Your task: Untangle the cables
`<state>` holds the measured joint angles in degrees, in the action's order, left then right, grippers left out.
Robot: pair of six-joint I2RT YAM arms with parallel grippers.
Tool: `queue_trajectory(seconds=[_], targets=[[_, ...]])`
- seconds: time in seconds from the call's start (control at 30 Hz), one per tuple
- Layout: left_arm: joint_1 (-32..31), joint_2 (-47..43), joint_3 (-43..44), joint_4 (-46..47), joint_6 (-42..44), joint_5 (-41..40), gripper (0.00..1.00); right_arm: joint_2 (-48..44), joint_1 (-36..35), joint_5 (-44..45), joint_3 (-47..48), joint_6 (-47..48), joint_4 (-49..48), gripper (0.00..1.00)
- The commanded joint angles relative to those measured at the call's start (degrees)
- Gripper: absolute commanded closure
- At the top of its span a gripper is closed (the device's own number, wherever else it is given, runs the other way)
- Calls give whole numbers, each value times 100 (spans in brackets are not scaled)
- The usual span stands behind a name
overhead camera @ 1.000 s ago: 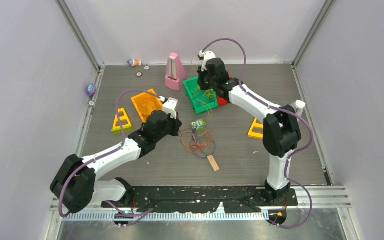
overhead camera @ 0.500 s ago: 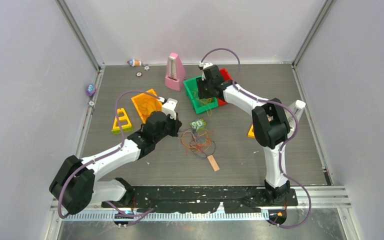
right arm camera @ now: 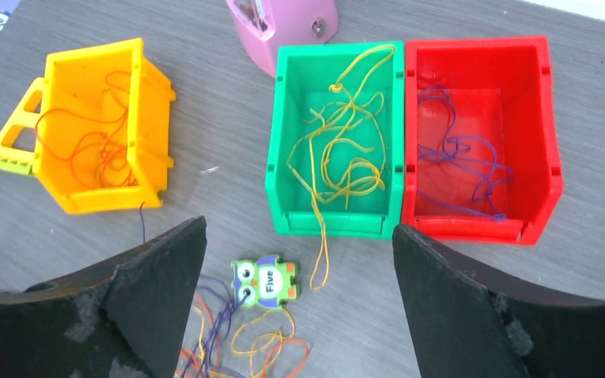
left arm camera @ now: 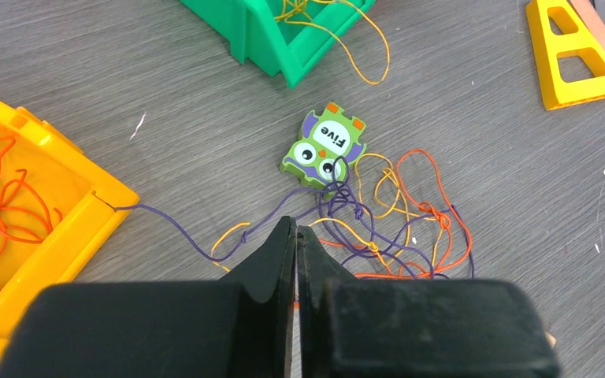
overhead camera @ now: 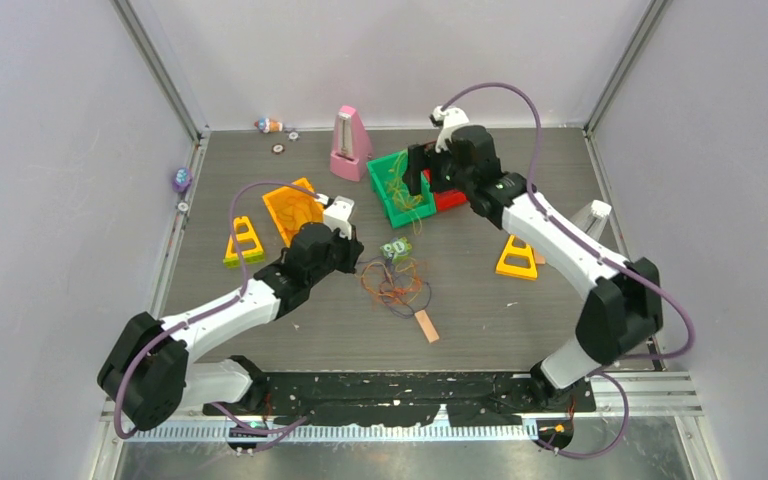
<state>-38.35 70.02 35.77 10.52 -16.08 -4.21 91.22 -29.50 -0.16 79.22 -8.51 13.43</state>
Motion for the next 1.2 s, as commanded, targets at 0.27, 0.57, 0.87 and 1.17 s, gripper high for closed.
queue_trajectory(seconds=[0.27, 0.57, 0.87, 1.17], targets=[[-7, -135, 10, 85, 135, 153, 40, -1780, -87, -927, -3454, -158, -2786, 5], [-107, 604, 177, 152, 213, 1077, 11, -1669, -497, -1038, -4570, -190, -4113, 9], [-322, 672, 9, -228, 268, 792, 25, -1682, -952, -884, -4844, -190, -3991, 23], [-327, 584, -100, -788, -120, 598, 26, -1906, -1572, -1166, -5414, -48, -3989, 35]])
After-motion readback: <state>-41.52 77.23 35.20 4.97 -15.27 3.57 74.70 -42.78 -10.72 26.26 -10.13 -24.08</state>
